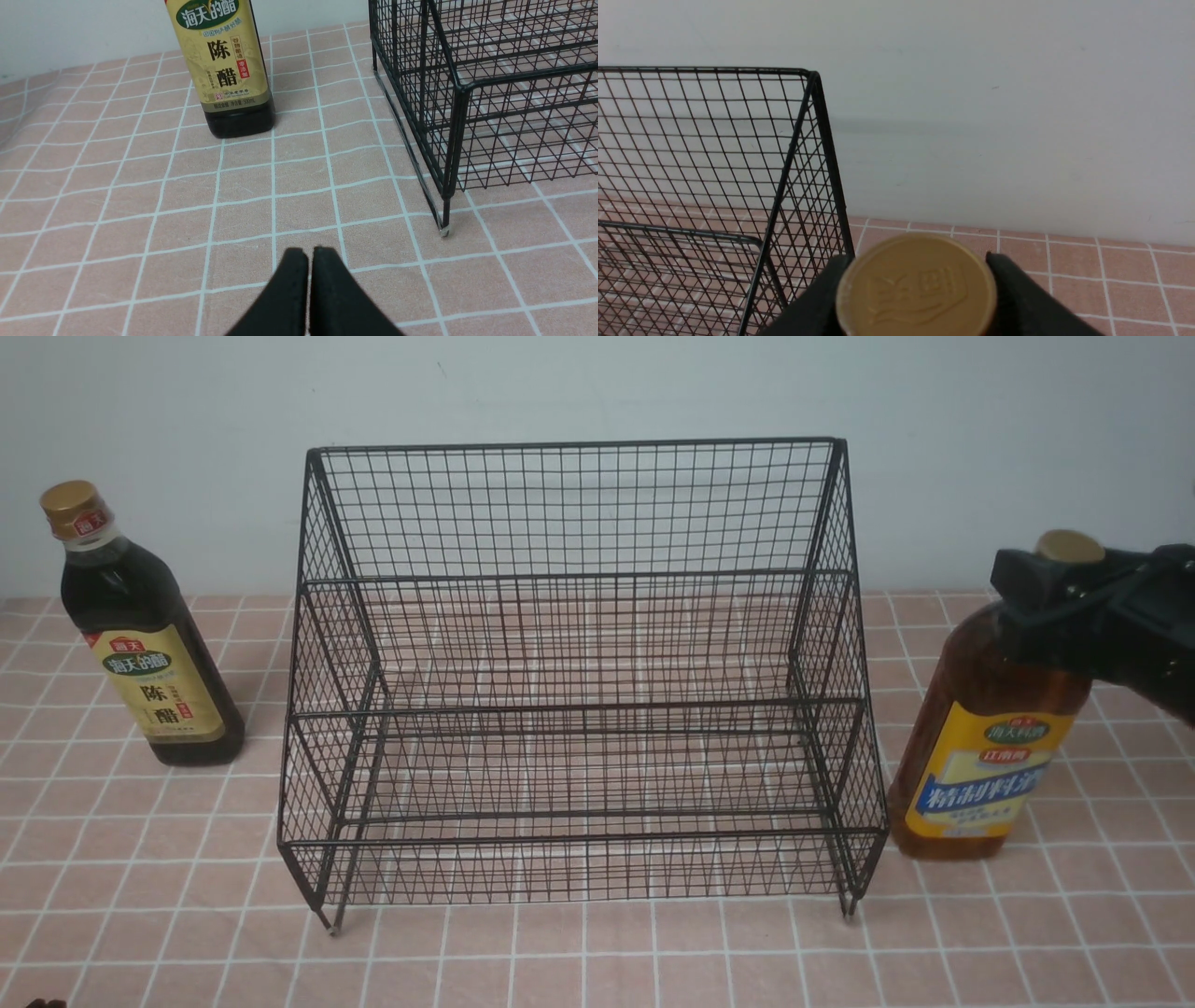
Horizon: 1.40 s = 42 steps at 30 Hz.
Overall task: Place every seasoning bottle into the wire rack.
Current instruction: Use the right arm to grab the condiment bottle closest to it, then use the right arm to put the condiment bottle back on the shelf
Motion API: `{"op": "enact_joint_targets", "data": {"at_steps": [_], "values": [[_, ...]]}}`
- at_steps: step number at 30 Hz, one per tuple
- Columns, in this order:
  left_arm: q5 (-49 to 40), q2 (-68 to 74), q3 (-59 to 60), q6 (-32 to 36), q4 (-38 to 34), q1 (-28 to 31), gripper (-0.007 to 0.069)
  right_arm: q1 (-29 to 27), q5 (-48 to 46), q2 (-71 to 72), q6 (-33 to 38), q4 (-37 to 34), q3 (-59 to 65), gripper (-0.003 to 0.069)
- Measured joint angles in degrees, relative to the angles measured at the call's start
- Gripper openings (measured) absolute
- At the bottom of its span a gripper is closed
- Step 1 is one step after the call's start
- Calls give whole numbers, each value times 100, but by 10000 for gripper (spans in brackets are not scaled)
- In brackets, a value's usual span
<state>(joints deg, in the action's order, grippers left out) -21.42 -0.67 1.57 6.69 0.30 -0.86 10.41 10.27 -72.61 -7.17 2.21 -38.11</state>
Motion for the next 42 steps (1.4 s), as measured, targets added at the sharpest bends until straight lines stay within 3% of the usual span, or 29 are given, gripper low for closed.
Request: {"op": "enact_joint_targets", "data": {"at_steps": [6,10,19,26,31,38,42], "values": [[0,0,0,0,0,0,-7,0,-879,277,216,6,-437,323],[0,0,0,0,0,0,-7,0,-1279,614,288,11,-1384,323],[0,0,0,0,0,0,-7,0,-1361,803,233,6,-2799,323],[0,0,0,0,5,0,-7,6,-853,768,-438,6,-2985,323],[0,0,0,0,5,0,-7,509,-737,633,-754,61,-3003,323],[0,0,0,0,5,0,-7,1415,-352,118,-552,-115,-3014,323],[0,0,0,0,5,0,-7,1610,-43,-225,-455,-397,-3021,323]]}}
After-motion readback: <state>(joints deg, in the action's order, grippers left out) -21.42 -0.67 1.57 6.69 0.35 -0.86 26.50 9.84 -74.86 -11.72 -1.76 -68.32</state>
